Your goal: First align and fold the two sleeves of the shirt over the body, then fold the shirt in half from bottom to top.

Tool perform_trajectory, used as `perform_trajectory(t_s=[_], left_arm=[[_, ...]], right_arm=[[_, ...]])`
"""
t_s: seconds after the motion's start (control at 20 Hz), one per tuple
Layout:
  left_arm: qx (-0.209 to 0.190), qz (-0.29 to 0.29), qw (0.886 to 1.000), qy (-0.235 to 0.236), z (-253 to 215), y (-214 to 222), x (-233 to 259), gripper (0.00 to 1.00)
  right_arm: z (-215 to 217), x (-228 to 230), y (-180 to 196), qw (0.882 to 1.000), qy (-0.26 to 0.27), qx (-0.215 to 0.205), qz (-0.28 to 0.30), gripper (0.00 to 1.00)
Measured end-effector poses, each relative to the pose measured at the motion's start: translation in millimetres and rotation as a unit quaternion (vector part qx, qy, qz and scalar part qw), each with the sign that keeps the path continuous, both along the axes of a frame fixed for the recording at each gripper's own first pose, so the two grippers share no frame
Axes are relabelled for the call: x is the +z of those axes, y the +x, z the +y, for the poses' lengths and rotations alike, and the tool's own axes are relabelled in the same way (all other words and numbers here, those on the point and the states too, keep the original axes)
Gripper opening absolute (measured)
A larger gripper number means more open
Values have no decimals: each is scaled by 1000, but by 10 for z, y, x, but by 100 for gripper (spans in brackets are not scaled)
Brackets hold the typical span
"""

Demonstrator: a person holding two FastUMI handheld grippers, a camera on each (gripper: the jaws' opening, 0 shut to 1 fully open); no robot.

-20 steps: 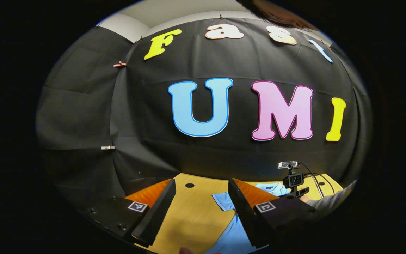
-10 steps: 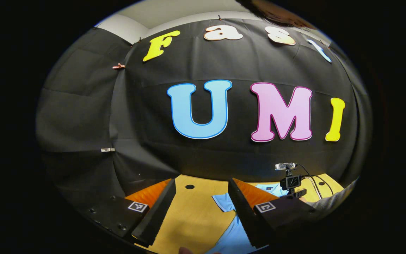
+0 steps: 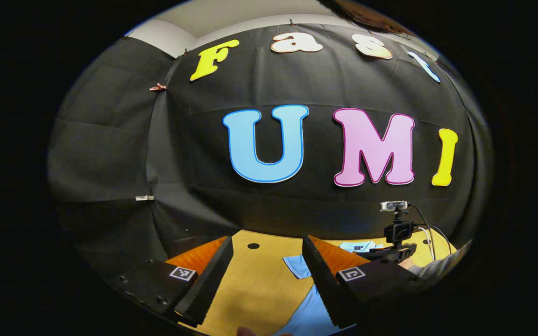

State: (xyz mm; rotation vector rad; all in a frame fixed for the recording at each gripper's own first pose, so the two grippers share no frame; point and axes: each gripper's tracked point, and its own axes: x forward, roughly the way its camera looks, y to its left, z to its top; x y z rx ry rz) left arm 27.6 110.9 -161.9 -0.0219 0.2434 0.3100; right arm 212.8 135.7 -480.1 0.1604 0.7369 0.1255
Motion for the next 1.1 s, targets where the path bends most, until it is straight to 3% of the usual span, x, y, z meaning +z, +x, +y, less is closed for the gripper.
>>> perform_trajectory(t_s=[0.4,0.65,0.85,0.9,0.95,1.05,1.1], left_arm=[[-20,-16,1000,-16,-161,193,50,95],[-51,-27,998,-25,-349,318,97,96],[-83,14,996,-39,-400,585,-337,96],[-88,30,995,-44,-395,716,-491,96],[-88,49,994,-52,-363,855,-658,96],[-79,87,991,-68,-291,1156,-1011,96],[-78,109,988,-76,-278,1296,-1200,96]], right_arm=[[-373,1725,-207,986,10,-24,-163,83],[-563,3049,-754,967,37,-38,-251,83],[-833,3721,-1303,956,27,-49,-289,84],[-887,3885,-1422,949,22,-50,-309,84],[-958,4058,-1542,941,11,-56,-334,79],[-1050,4331,-1770,926,0,-64,-371,87],[-1050,4354,-1866,926,-4,-59,-373,83]])
